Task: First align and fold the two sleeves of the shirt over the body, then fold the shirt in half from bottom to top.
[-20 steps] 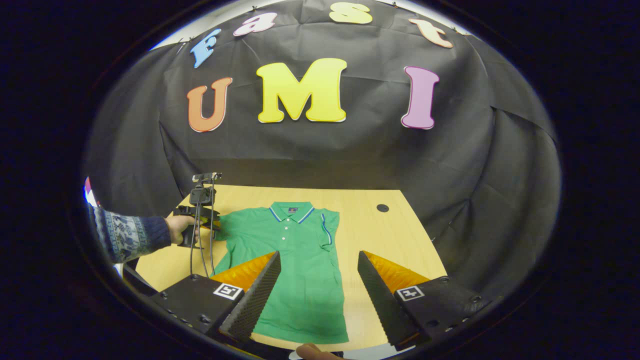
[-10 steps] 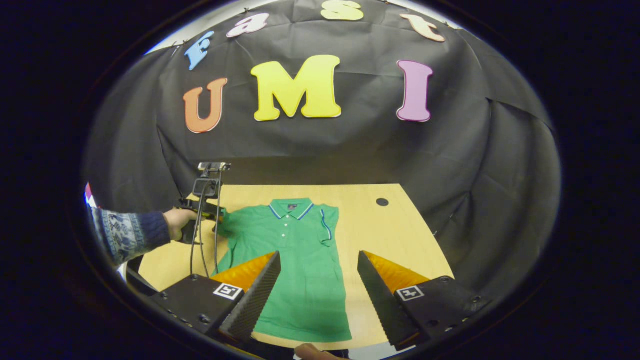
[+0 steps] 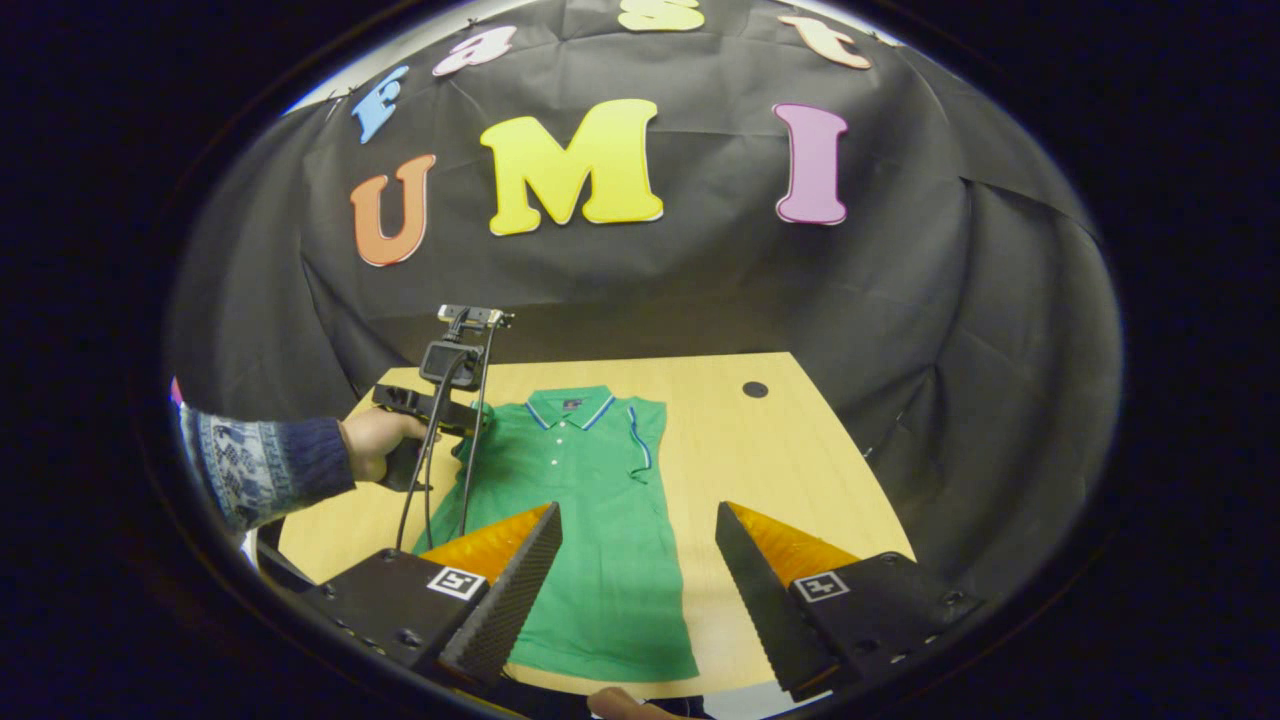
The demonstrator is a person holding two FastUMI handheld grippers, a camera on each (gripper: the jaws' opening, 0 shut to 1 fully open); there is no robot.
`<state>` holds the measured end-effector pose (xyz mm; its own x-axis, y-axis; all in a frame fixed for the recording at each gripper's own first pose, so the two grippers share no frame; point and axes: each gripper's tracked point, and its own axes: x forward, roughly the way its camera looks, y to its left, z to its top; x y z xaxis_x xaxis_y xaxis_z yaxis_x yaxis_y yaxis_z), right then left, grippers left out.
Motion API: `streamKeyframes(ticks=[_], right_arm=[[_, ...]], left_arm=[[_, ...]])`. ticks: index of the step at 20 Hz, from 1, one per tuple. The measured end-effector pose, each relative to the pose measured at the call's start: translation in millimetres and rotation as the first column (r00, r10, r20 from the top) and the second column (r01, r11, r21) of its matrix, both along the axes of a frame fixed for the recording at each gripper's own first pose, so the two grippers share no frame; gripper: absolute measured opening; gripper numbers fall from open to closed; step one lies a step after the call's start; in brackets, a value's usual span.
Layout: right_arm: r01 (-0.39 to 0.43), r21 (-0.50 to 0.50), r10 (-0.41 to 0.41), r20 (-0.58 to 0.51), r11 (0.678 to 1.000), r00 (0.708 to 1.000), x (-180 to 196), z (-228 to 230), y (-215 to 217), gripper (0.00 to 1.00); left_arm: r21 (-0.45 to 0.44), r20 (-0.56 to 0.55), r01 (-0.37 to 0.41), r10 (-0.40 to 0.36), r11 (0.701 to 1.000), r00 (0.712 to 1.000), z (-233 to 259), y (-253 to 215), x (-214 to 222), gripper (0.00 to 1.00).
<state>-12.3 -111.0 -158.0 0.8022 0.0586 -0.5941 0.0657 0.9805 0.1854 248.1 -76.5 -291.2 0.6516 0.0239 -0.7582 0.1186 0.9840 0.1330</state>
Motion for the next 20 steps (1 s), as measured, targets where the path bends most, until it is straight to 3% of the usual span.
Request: streamKeyframes(ticks=[2, 3, 5, 8, 14, 20], right_arm=[[0.01, 0.002, -0.01, -0.007, 1.0, 1.0, -1, -4, -7, 0.96], [0.013, 0.004, -0.013, -0.012, 1.0, 1.0, -2, -6, -9, 0.96], [0.019, 0.006, -0.019, -0.02, 1.0, 1.0, -3, -9, -14, 0.95], [0.019, 0.017, -0.019, -0.03, 1.0, 0.999, -1, -15, -16, 0.95], [-0.012, 0.029, 0.013, -0.04, 1.0, 0.999, 13, -19, -11, 0.94], [-0.067, 0.021, 0.068, -0.031, 0.998, 0.997, 25, -18, -1, 0.94]], left_arm=[[-0.024, -0.021, 0.02, -0.021, 1.0, 1.0, -7, -19, -2, 0.14], [-0.025, -0.024, 0.017, -0.017, 1.0, 1.0, -7, -24, -3, 0.28], [-0.046, -0.009, 0.011, -0.012, 0.999, 1.0, -4, -30, -3, 0.65], [-0.102, 0.022, 0.014, -0.012, 0.995, 1.0, 7, -38, -8, 0.98], [-0.154, 0.119, -0.02, 0.038, 0.988, 0.992, 49, -21, -23, 0.98], [-0.205, 0.325, -0.036, 0.102, 0.978, 0.94, 119, 11, -50, 0.99]])
